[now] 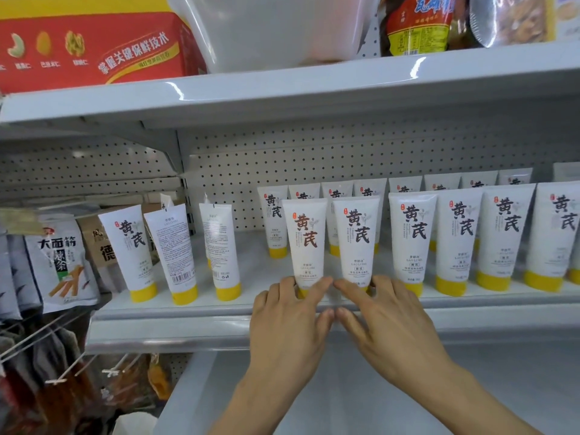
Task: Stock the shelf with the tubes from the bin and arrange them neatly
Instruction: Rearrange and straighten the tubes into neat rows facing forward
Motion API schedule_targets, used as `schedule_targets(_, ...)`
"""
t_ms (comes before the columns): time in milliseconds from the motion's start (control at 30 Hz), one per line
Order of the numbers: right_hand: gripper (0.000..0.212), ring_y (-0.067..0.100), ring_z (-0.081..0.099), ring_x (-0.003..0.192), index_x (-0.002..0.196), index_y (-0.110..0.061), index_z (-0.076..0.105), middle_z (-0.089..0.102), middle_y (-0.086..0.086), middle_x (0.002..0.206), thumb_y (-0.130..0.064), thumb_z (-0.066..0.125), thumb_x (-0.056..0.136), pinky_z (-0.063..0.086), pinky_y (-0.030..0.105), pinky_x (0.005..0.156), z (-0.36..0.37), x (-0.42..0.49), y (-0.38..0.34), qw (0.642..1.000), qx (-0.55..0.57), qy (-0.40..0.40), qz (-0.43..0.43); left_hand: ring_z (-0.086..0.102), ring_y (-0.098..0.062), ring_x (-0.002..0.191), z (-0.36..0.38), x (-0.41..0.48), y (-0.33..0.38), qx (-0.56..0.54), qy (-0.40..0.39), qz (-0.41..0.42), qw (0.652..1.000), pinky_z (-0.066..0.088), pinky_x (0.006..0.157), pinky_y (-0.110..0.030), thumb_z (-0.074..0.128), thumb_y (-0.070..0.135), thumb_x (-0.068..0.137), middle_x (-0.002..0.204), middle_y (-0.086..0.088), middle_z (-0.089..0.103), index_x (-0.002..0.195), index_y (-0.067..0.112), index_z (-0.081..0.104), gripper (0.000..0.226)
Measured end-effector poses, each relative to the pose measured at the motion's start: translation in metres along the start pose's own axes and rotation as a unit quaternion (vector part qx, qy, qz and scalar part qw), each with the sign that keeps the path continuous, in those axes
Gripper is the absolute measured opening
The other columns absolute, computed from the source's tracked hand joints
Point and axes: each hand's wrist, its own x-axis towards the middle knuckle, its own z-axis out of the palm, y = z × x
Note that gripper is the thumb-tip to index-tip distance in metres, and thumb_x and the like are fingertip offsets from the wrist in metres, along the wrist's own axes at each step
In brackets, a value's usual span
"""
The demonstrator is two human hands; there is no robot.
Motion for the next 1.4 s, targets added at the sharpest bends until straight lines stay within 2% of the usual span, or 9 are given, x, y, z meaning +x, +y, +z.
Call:
schedule_targets(167, 0.045, 0.026, 0.053, 0.092, 0.131, -0.039, 0.052, 0.054, 0.004, 0.097, -0.043, 0.059, 0.087, 0.046, 0.034, 0.076, -0.001, 0.004, 0.006, 0.999, 0.033, -0.033, -0.011, 0.061, -0.019, 0.074, 0.006, 0.003, 0.006, 0.012, -0.004, -0.004, 1.000, 0.048, 0.063, -0.032, 0.046, 0.055, 0.077, 0.087, 0.004, 0.058, 0.121, 0.041, 0.062, 0.048)
schedule_targets(333, 0.051, 0.023, 0.043, 0.113, 0.143, -0.046, 0.032, 0.048, 0.003, 0.118, -0.048, 0.047, 0.094, 0.038, 0.031, 0.094, -0.004, 0.004, 0.008, 0.997, 0.055, -0.058, -0.010, 0.060, -0.021, 0.075, 0.008, 0.003, 0.010, 0.018, -0.010, -0.011, 1.000, 0.047, 0.062, -0.033, 0.058, 0.053, 0.073, 0.087, 0.001, 0.058, 0.121, 0.040, 0.062, 0.050)
schedule_targets(633, 0.051, 0.020, 0.039, 0.120, 0.143, -0.046, 0.030, 0.045, 0.001, 0.128, -0.045, 0.046, 0.095, 0.037, 0.029, 0.098, -0.010, 0.006, 0.013, 0.994, 0.053, -0.093, -0.028, 0.061, -0.019, 0.074, 0.005, 0.004, 0.012, 0.029, -0.012, -0.010, 0.999, 0.047, 0.060, -0.032, 0.047, 0.054, 0.076, 0.087, 0.002, 0.059, 0.121, 0.040, 0.062, 0.049)
schedule_targets(800, 0.053, 0.022, 0.040, 0.119, 0.143, -0.046, 0.031, 0.045, 0.002, 0.128, -0.037, 0.049, 0.094, 0.037, 0.031, 0.100, -0.014, 0.007, 0.014, 0.991, 0.065, -0.109, -0.033, 0.062, -0.022, 0.076, 0.002, 0.004, 0.013, 0.014, -0.037, -0.010, 0.999, 0.048, 0.061, -0.034, 0.055, 0.051, 0.073, 0.088, 0.000, 0.059, 0.122, 0.039, 0.062, 0.051)
schedule_targets(900, 0.051, 0.024, 0.043, 0.117, 0.140, -0.047, 0.036, 0.049, 0.002, 0.126, -0.032, 0.050, 0.093, 0.039, 0.032, 0.097, -0.023, 0.008, 0.016, 0.990, 0.068, -0.119, -0.038, 0.061, -0.028, 0.094, -0.008, 0.003, 0.013, 0.013, -0.078, -0.009, 0.997, 0.047, 0.080, -0.040, 0.051, 0.049, 0.081, 0.108, -0.004, 0.060, 0.137, 0.045, 0.047, 0.056)
schedule_targets(1000, 0.042, 0.025, 0.048, 0.111, 0.134, -0.043, 0.048, 0.055, 0.001, 0.120, -0.032, 0.049, 0.094, 0.041, 0.033, 0.090, -0.034, 0.004, 0.019, 0.992, 0.034, -0.102, -0.062, 0.050, -0.029, 0.120, -0.018, -0.002, 0.006, 0.011, -0.111, -0.016, 0.994, 0.033, 0.103, -0.039, 0.042, 0.054, 0.090, 0.136, -0.004, 0.048, 0.146, 0.049, 0.026, 0.059)
schedule_targets(1100, 0.021, 0.027, 0.061, 0.084, 0.104, -0.030, 0.072, 0.066, 0.001, 0.092, -0.027, 0.064, 0.085, 0.050, 0.037, 0.068, -0.042, -0.003, 0.021, 0.996, 0.023, -0.029, -0.079, 0.060, -0.027, 0.111, -0.038, -0.017, 0.001, 0.000, -0.083, -0.031, 0.996, 0.045, 0.096, -0.043, 0.040, 0.057, 0.081, 0.124, -0.001, 0.062, 0.137, 0.041, 0.047, 0.059)
schedule_targets(1200, 0.003, 0.023, 0.061, 0.067, 0.081, -0.025, 0.071, 0.065, -0.003, 0.074, -0.024, 0.071, 0.079, 0.050, 0.034, 0.049, -0.041, -0.010, 0.014, 0.993, 0.082, 0.025, -0.083, 0.056, -0.018, 0.112, -0.052, -0.028, -0.012, -0.058, -0.060, -0.053, 0.995, 0.046, 0.095, -0.037, 0.039, 0.055, 0.083, 0.120, 0.008, 0.061, 0.130, 0.035, 0.055, 0.054)
schedule_targets(1400, 0.006, 0.015, 0.060, 0.070, 0.081, -0.029, 0.069, 0.065, -0.011, 0.076, -0.028, 0.063, 0.083, 0.051, 0.035, 0.053, -0.034, -0.007, -0.023, 0.976, 0.175, 0.020, -0.130, 0.052, -0.012, 0.116, -0.079, -0.042, -0.050, -0.098, -0.035, -0.074, 0.992, 0.044, 0.099, -0.033, 0.046, 0.054, 0.084, 0.123, 0.010, 0.059, 0.125, 0.030, 0.060, 0.049)
